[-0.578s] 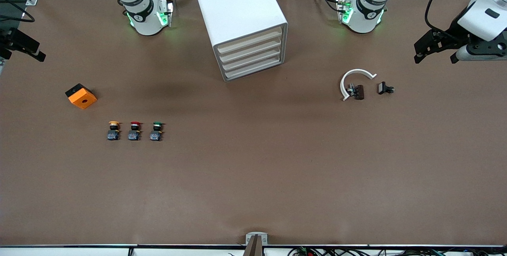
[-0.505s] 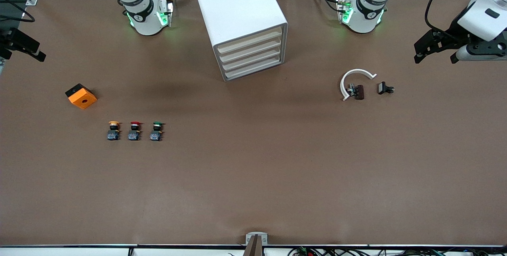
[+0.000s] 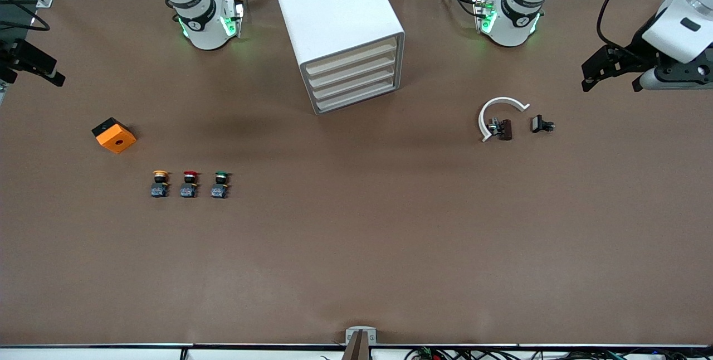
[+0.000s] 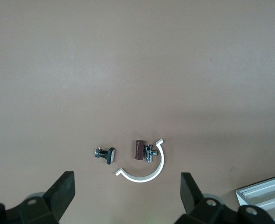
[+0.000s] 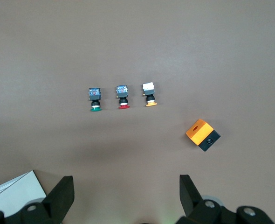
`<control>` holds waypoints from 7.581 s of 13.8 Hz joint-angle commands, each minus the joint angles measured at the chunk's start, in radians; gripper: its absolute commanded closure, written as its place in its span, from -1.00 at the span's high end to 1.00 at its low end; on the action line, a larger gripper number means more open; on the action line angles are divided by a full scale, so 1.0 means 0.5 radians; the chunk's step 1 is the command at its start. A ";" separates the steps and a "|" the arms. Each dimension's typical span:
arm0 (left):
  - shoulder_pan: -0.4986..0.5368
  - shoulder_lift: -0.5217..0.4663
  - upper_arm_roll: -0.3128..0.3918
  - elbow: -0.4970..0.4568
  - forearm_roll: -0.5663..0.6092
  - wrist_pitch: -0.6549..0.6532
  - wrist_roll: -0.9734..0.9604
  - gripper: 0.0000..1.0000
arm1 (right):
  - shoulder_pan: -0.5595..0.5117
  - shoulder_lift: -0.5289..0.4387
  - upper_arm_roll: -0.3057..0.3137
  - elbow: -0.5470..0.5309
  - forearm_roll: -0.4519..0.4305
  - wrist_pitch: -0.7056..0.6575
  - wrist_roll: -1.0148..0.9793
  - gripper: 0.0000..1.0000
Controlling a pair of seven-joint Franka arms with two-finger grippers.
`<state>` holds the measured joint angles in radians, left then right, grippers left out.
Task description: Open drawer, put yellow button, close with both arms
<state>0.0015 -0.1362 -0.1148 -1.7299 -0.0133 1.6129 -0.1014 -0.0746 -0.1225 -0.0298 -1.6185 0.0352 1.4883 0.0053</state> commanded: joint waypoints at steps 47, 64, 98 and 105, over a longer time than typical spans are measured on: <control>-0.362 1.953 -0.522 0.450 -1.483 -0.916 -4.328 1.00 | -0.017 0.542 -0.020 0.169 -0.058 -0.047 -0.026 1.00; -0.595 1.987 -0.513 0.539 -1.559 -0.912 -4.384 0.08 | -0.072 0.953 -0.014 -0.813 -0.052 1.959 -0.283 1.00; -0.494 2.018 -0.476 0.610 -1.538 -1.084 -4.491 -1.00 | -0.035 1.196 0.001 -0.859 -0.024 2.025 -0.317 -1.00; -0.445 2.021 -0.363 0.677 -1.529 -1.124 -4.513 -1.00 | 0.246 0.675 0.047 -0.675 0.028 1.132 0.417 -1.00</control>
<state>-0.2471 0.8800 -0.3240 -1.4151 -0.7863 1.1174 -2.3517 -0.0338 0.3276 -0.0092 -1.9242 0.0343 2.1302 0.0555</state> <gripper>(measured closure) 0.859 0.586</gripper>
